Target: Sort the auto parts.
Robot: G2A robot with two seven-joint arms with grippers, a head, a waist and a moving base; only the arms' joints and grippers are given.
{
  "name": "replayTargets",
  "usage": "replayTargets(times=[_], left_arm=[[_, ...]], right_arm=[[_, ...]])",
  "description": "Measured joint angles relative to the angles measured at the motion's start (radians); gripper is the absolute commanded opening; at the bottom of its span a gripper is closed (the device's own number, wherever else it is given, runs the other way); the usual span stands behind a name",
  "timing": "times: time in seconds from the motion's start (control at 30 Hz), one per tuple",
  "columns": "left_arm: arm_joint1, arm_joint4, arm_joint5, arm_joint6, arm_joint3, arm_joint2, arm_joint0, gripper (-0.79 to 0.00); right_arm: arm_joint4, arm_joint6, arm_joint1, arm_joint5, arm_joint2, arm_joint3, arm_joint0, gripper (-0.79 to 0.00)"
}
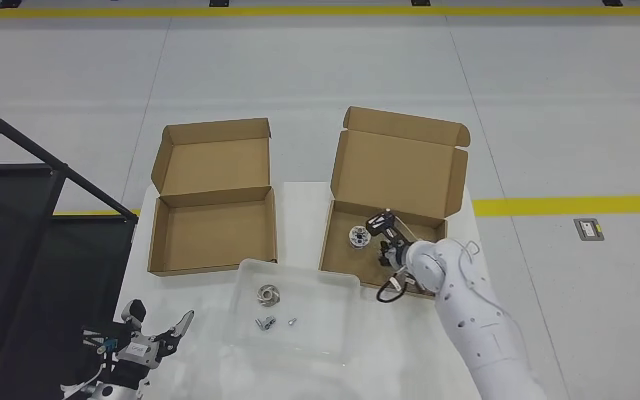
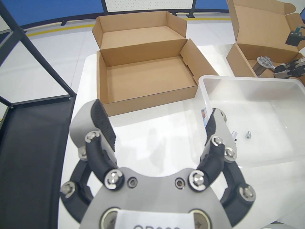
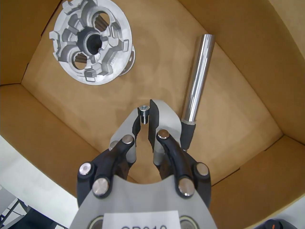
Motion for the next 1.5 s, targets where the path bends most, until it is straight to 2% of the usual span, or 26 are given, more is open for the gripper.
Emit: replayTargets(times=[0.1, 0.27, 0.53, 0.67, 0.8, 0.97, 1.07, 1.17, 1.23, 1.33, 1.5], left_arm=[[0.000, 0.000, 0.000, 0.000, 0.000, 0.000, 0.000, 0.000], [0.000, 0.000, 0.000, 0.000, 0.000, 0.000, 0.000, 0.000], [0.000, 0.000, 0.000, 0.000, 0.000, 0.000, 0.000, 0.000], [0.000, 0.000, 0.000, 0.000, 0.000, 0.000, 0.000, 0.000], [0.000, 0.000, 0.000, 0.000, 0.000, 0.000, 0.000, 0.000], [0.000, 0.000, 0.000, 0.000, 0.000, 0.000, 0.000, 0.000], [0.000, 0.000, 0.000, 0.000, 0.000, 0.000, 0.000, 0.000], [0.000, 0.000, 0.000, 0.000, 0.000, 0.000, 0.000, 0.000], [0.000, 0.000, 0.000, 0.000, 0.000, 0.000, 0.000, 0.000], [0.000, 0.000, 0.000, 0.000, 0.000, 0.000, 0.000, 0.000], [0.000, 0.000, 0.000, 0.000, 0.000, 0.000, 0.000, 0.000]], right_arm=[[-0.004, -0.018, 0.003, 0.009, -0.001, -0.011, -0.010, -0.582], [-0.007, -0.027, 0.012, 0.003, 0.007, -0.074, -0.041, -0.566], [-0.012, -0.027, 0.031, -0.009, 0.025, -0.294, -0.150, -0.594], [0.008, -0.042, 0.043, -0.075, 0.035, -0.481, -0.242, -0.640], [0.031, -0.069, 0.057, -0.189, 0.031, -0.675, -0.344, -0.606], [0.044, -0.017, 0.062, -0.322, -0.054, -0.793, -0.389, -0.554], [0.047, 0.044, 0.058, -0.394, -0.144, -0.786, -0.364, -0.529], [0.038, 0.100, 0.045, -0.424, -0.252, -0.729, -0.307, -0.585], [0.042, 0.121, 0.031, -0.438, -0.327, -0.658, -0.252, -0.616], [0.060, 0.126, 0.006, -0.426, -0.414, -0.529, -0.165, -0.579], [0.081, 0.083, -0.038, -0.414, -0.524, -0.320, -0.037, -0.591]])
